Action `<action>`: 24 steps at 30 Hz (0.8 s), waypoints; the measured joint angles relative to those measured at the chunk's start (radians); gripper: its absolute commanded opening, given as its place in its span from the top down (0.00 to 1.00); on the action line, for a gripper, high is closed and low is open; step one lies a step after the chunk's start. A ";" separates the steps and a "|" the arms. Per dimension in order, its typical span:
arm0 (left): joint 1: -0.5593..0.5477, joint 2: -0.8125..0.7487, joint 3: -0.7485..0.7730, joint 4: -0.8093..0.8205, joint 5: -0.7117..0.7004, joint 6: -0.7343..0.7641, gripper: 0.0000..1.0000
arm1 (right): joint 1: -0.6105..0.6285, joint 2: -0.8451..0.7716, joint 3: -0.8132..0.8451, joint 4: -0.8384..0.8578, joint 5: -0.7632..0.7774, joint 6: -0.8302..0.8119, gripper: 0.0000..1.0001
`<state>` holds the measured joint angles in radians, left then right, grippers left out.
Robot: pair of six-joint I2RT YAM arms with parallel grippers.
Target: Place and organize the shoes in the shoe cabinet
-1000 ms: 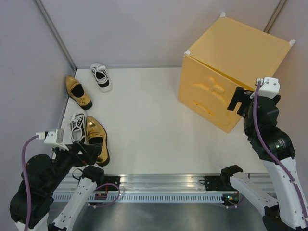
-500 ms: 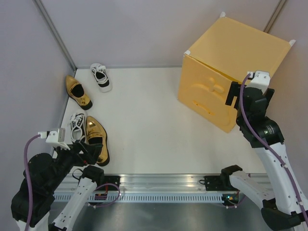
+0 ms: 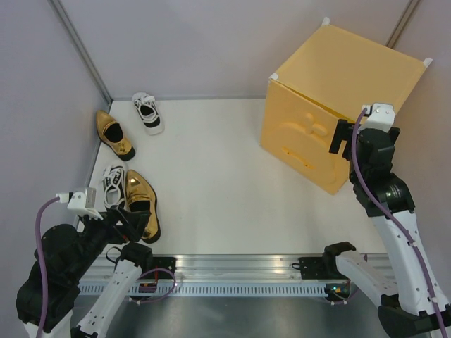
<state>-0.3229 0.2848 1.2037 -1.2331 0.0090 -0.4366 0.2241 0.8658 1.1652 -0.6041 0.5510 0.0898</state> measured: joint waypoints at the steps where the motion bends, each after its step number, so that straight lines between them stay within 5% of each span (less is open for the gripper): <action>1: 0.000 -0.001 0.000 0.000 0.000 0.000 0.00 | 0.000 -0.009 0.000 0.000 -0.020 -0.005 0.02; 11: 0.000 -0.002 0.001 -0.003 0.000 0.000 0.00 | -0.005 -0.122 0.008 -0.046 -0.316 -0.073 0.03; 24: 0.000 -0.018 0.014 -0.028 0.001 0.000 0.00 | -0.006 -0.032 0.039 -0.134 -0.837 -0.071 0.10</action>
<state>-0.3229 0.2672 1.2182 -1.2610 0.0097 -0.4370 0.2180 0.8337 1.2037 -0.7383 -0.2863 0.0193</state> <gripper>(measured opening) 0.995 0.890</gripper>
